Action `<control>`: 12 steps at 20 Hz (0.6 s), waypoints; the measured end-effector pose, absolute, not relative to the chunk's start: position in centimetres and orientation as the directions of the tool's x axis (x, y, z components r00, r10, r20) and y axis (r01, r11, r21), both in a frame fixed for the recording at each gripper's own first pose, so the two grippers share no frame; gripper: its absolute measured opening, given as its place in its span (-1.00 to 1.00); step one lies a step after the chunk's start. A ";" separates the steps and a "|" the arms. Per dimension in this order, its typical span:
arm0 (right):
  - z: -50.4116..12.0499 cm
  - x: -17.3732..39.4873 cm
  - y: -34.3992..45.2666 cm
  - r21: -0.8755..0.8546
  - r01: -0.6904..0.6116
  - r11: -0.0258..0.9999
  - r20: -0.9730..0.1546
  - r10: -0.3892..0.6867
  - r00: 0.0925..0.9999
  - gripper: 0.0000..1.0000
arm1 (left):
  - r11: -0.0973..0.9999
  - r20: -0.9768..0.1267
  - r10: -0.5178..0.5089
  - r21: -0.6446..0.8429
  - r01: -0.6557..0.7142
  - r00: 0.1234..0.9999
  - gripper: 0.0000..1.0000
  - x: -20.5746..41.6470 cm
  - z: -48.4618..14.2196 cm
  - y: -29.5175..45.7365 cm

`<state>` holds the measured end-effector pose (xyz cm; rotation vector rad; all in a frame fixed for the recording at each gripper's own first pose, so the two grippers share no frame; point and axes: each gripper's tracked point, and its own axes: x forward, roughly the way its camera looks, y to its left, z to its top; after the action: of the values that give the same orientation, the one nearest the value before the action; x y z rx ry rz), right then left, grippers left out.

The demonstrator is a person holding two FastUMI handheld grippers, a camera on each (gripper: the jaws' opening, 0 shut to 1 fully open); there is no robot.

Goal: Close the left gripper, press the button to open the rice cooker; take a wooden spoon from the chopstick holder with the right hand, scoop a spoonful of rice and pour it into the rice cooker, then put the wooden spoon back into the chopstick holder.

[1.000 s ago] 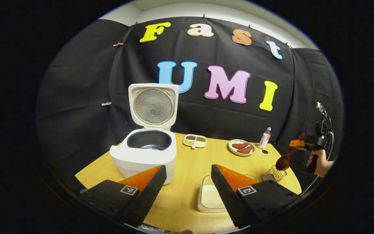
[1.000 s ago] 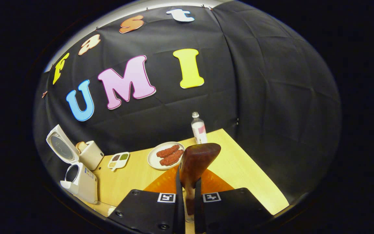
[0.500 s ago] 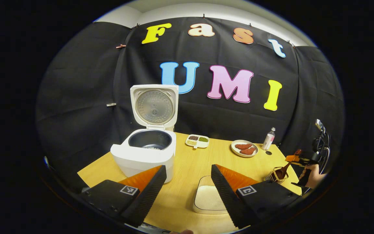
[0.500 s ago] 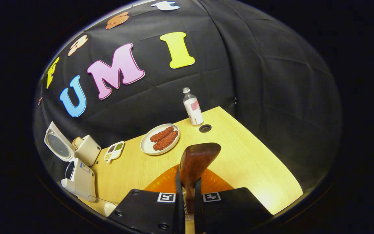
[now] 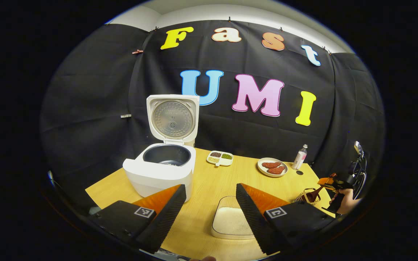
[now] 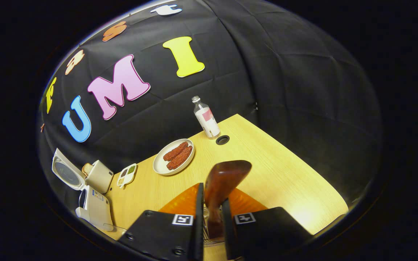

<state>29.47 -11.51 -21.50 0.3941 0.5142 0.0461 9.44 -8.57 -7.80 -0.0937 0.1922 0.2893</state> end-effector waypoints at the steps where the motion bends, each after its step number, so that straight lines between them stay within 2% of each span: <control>1: -21.2 29.4 -11.7 0.382 0.057 0.922 -0.466 0.139 0.874 -0.27 | 0.955 -0.201 0.271 -0.071 -0.289 0.941 0.91 9.5 -7.8 -8.6; 2: -20.8 29.2 -11.8 0.385 0.057 0.921 -0.463 0.139 0.875 0.25 | 0.955 -0.200 0.266 -0.076 -0.286 0.943 0.91 9.5 -7.8 -8.6; 4: -20.5 28.5 -12.3 0.367 0.067 0.928 -0.467 0.121 0.876 1.00 | 0.957 -0.197 0.259 -0.079 -0.279 0.945 0.91 9.6 -7.7 -8.4; 9: -18.9 26.3 -13.4 0.320 0.101 0.942 -0.462 0.062 0.885 0.97 | 0.962 -0.184 0.244 -0.080 -0.262 0.952 0.91 9.3 -6.9 -6.5; 12: -17.6 24.3 -14.1 0.298 0.123 0.947 -0.458 0.028 0.888 0.97 | 0.960 -0.139 0.267 -0.051 -0.276 0.954 0.91 9.1 -4.8 -3.8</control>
<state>24.34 -14.12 -17.62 0.3276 0.4766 -0.0503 9.09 -3.79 -4.84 -0.0704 0.1318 0.2759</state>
